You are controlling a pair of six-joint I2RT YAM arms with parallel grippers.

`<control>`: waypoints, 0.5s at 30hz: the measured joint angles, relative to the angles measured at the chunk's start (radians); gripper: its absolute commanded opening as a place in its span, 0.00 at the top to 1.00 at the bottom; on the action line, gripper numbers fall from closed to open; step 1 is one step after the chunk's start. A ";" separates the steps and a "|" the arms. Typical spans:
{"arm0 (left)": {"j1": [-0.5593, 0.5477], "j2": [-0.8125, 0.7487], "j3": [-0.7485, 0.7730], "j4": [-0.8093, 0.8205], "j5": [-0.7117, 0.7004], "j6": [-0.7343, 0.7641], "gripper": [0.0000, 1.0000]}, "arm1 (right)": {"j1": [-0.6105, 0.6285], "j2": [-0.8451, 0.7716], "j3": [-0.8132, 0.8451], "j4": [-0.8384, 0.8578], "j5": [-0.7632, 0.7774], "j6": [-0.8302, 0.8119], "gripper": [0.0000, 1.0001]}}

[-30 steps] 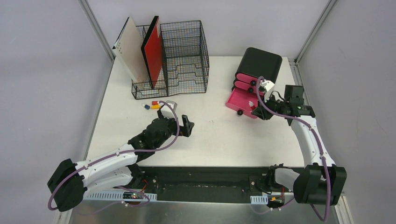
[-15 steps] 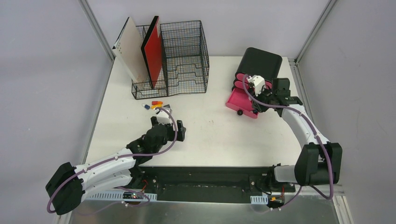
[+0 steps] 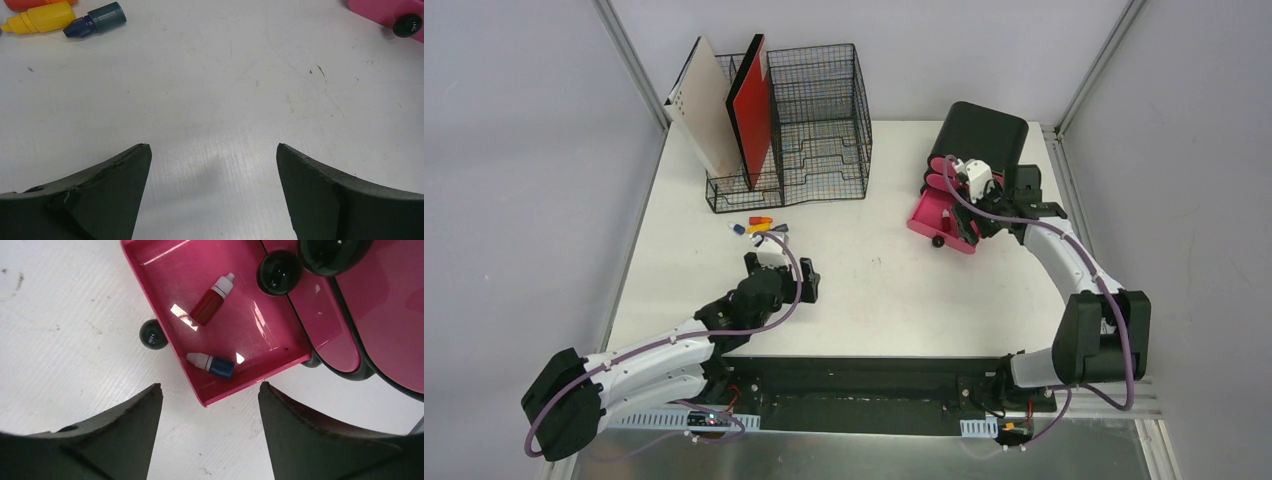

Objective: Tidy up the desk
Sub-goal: Place the stationery in the drawer.

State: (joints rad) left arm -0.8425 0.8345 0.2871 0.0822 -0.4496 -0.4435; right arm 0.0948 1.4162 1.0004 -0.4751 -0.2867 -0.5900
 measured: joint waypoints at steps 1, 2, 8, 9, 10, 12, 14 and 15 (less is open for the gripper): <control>0.000 0.000 0.000 0.000 -0.002 -0.003 0.01 | -0.005 -0.013 0.000 -0.008 -0.018 0.000 0.25; 0.000 0.001 0.000 0.000 -0.005 -0.006 0.01 | -0.010 -0.025 0.000 -0.014 -0.036 -0.001 0.25; 0.000 0.032 0.000 0.000 -0.021 -0.014 0.01 | -0.085 -0.115 0.000 -0.089 -0.210 -0.003 0.21; 0.000 0.040 0.000 0.000 -0.022 -0.014 0.01 | -0.090 -0.124 0.000 -0.098 -0.227 -0.003 0.21; 0.000 0.048 0.000 0.000 -0.022 -0.014 0.01 | -0.094 -0.135 0.000 -0.109 -0.247 -0.003 0.21; 0.000 0.058 0.000 -0.001 -0.022 -0.014 0.01 | -0.093 -0.159 0.000 -0.130 -0.283 -0.003 0.20; 0.000 0.062 0.000 -0.001 -0.022 -0.014 0.01 | -0.093 -0.184 0.000 -0.152 -0.315 -0.003 0.20; 0.000 0.062 0.000 -0.001 -0.022 -0.014 0.01 | -0.093 -0.193 0.000 -0.162 -0.329 -0.003 0.20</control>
State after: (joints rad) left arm -0.8425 0.8967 0.2871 0.0811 -0.4717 -0.4576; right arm 0.0013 1.2232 1.0008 -0.6373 -0.6155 -0.5930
